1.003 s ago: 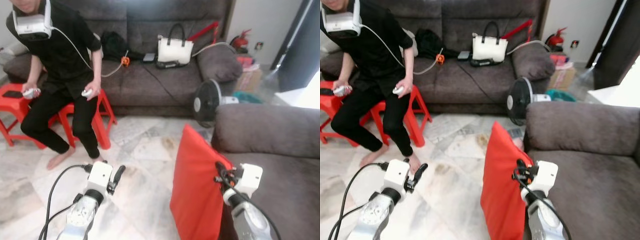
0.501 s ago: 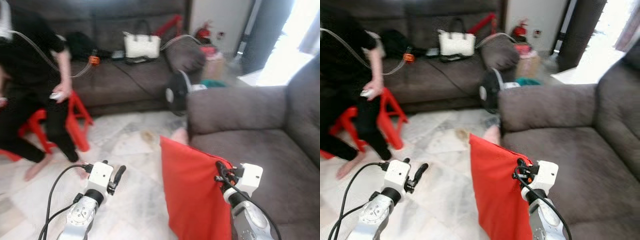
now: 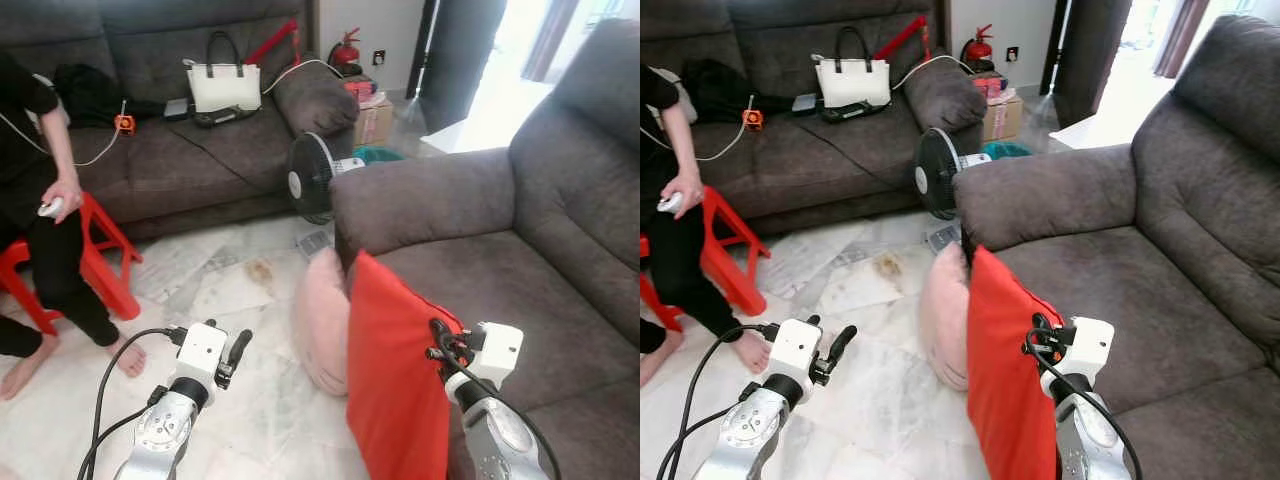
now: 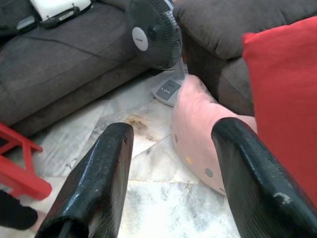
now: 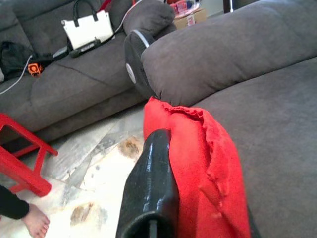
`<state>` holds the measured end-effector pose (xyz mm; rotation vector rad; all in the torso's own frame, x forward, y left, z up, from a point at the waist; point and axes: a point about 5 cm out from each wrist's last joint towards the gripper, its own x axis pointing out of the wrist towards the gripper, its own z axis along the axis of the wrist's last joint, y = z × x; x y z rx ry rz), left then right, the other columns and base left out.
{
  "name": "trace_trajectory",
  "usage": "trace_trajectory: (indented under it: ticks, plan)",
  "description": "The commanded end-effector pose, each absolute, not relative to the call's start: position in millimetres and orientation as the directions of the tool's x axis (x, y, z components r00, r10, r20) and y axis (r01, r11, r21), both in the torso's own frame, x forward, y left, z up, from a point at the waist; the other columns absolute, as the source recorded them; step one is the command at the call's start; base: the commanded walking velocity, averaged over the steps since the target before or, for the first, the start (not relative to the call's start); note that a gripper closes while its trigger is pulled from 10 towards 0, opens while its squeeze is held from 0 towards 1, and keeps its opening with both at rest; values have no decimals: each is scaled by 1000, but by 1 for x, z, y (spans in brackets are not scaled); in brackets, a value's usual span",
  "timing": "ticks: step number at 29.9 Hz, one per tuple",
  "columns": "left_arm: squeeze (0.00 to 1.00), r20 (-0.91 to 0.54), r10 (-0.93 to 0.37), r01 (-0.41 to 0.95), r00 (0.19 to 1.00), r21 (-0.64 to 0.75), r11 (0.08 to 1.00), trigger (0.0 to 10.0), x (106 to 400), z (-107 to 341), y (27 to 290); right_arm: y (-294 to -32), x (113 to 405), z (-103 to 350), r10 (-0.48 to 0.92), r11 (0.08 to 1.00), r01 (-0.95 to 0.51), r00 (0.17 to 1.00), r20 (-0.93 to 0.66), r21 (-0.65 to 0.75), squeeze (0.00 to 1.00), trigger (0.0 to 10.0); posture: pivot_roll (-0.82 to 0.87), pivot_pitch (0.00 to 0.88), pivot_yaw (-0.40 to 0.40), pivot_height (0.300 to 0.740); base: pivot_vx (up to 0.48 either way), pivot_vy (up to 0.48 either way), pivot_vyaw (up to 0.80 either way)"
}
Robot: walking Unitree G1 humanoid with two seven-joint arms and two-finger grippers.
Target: Move the pillow to the sofa from floor
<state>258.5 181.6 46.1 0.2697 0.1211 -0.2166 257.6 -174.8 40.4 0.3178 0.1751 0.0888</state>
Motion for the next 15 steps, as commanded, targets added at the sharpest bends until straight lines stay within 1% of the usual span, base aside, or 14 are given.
trace_trajectory:
  ticks: [1,15]
  plan:
    - [0,-144,-204,235,968,258,937,10000,260,48,178,-183,267,62,91,957,-75,995,-45,281,0,10000,116,0,-30,740,0,0,-788]
    - [0,-142,-213,243,967,254,936,10000,262,49,176,-191,265,62,68,965,-53,996,-52,258,0,10000,106,0,-28,740,0,0,-788]
